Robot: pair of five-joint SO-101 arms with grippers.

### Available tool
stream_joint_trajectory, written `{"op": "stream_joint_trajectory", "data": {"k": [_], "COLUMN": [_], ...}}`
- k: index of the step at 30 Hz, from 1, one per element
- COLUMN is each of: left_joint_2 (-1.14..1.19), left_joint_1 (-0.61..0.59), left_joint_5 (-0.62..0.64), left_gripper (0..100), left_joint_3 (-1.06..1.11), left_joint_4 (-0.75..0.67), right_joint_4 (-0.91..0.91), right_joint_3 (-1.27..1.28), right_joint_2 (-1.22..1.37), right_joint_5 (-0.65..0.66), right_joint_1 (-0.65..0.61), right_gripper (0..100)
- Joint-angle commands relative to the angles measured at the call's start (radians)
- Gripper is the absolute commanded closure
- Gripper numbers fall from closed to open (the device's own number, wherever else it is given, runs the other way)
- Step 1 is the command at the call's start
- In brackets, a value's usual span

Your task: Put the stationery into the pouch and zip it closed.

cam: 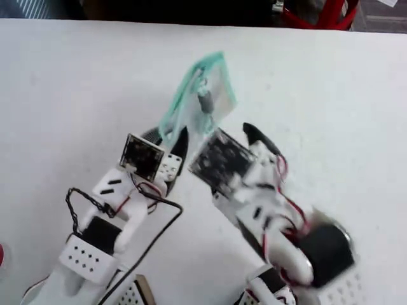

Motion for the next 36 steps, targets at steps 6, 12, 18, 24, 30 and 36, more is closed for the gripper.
{"op": "stream_joint_trajectory", "data": {"k": [6, 12, 18, 24, 30, 36], "left_joint_2": [-0.045, -0.101, -0.291, -0.438, -0.547, -0.579], "left_joint_1": [0.033, 0.197, 0.263, 0.263, 0.268, 0.269], "left_joint_5": [-0.037, -0.201, -0.318, -0.423, -0.465, -0.465], "left_gripper": [98, 98, 98, 98, 98, 98], "left_joint_3": [-0.367, -0.537, -0.58, -0.585, -0.646, -0.781], "left_joint_4": [0.374, 0.68, 0.855, 1.045, 1.206, 1.312], "right_joint_4": [0.001, -0.016, -0.042, 0.024, 0.142, 0.206], "right_joint_3": [-0.003, -0.005, 0.003, -0.005, -0.138, -0.19], "right_joint_2": [-0.165, -0.166, -0.163, -0.174, -0.165, -0.153], "right_joint_5": [0.236, 0.285, 0.279, 0.276, 0.285, 0.278], "right_joint_1": [0.321, 0.372, 0.364, 0.231, 0.148, -0.019], "right_gripper": [70.4, 70.4, 70.4, 70.4, 70.4, 70.5]}}
